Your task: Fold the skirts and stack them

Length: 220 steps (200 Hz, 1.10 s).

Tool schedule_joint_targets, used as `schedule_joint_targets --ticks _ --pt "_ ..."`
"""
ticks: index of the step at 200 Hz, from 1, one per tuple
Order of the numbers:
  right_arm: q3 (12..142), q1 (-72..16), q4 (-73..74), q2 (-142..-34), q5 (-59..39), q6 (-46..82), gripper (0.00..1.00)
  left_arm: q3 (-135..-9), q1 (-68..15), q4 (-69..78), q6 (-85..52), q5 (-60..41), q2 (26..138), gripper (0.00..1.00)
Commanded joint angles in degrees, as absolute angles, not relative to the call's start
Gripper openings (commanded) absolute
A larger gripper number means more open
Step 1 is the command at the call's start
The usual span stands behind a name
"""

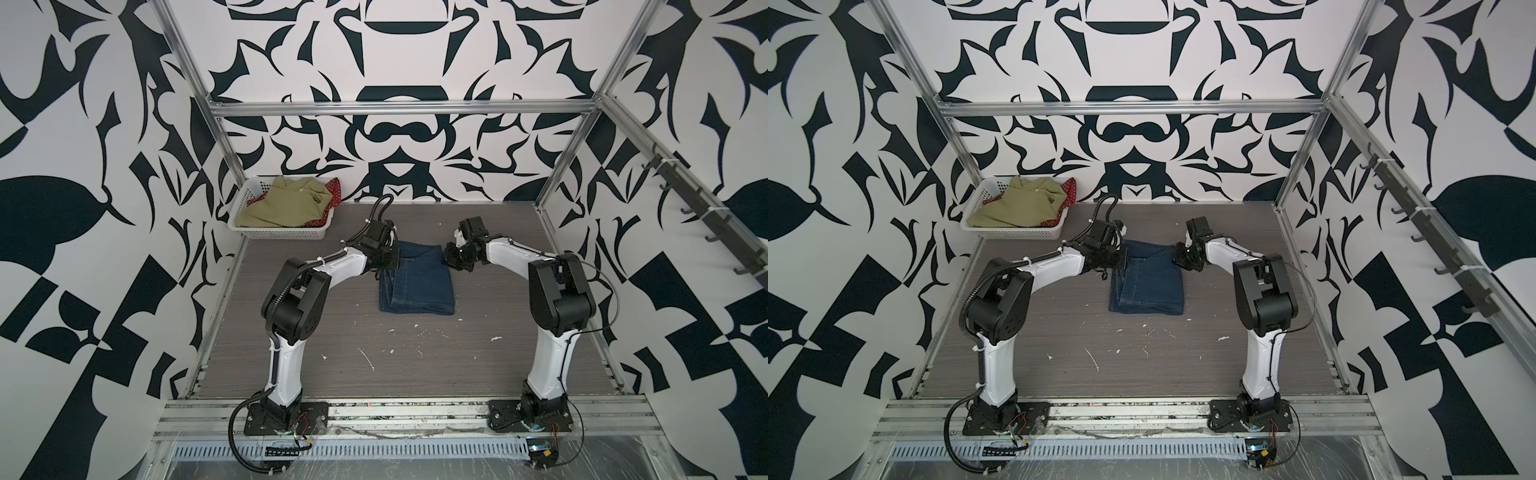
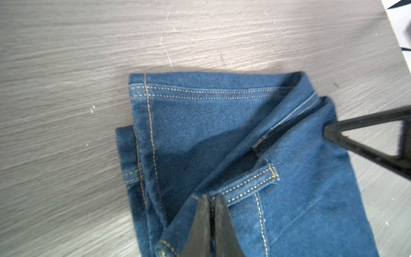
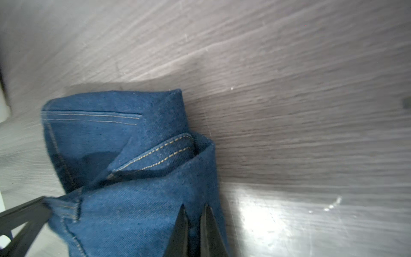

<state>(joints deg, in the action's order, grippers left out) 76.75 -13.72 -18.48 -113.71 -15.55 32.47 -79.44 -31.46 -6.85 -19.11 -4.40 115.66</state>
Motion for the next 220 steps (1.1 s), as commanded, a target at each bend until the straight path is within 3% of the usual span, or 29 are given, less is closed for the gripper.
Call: schedule_joint_targets --ticks 1,46,63,92,102,113,132,166,220 --pt "77.24 -12.57 -20.21 -114.58 -12.11 33.05 0.07 -78.37 -29.65 -7.55 -19.16 -1.41 115.25 0.00" --pt "77.60 -12.52 -19.84 -114.99 -12.77 32.96 0.16 -80.78 -29.69 -10.37 -19.42 -0.06 117.89 0.00" --pt "77.91 -12.57 -20.10 -113.92 -13.50 32.79 0.24 -81.12 -29.62 -11.02 -19.76 -0.06 116.80 0.25" --pt "77.56 -12.57 -20.21 -108.93 -15.56 31.20 0.40 -80.13 -29.72 -11.77 -20.95 1.51 111.98 0.35" --pt "76.45 -12.55 -19.86 -106.43 -15.73 30.04 0.51 -79.37 -29.79 -11.78 -21.30 2.25 109.65 0.42" --pt "73.17 -12.19 -17.44 -103.50 -16.49 29.02 0.66 -78.10 -30.13 -11.42 -21.93 3.14 107.00 0.41" --pt "65.24 -9.74 -10.74 -99.87 -22.47 30.34 0.75 -75.29 -31.30 -10.53 -22.47 3.43 103.33 0.48" --pt "56.71 -7.36 -5.04 -99.53 -31.29 31.55 0.76 -69.47 -35.04 -7.73 -22.74 0.70 101.58 0.46" --pt "51.56 -7.33 1.89 -101.58 -37.61 33.65 0.75 -59.96 -36.56 -0.85 -27.38 -3.21 105.41 0.24"
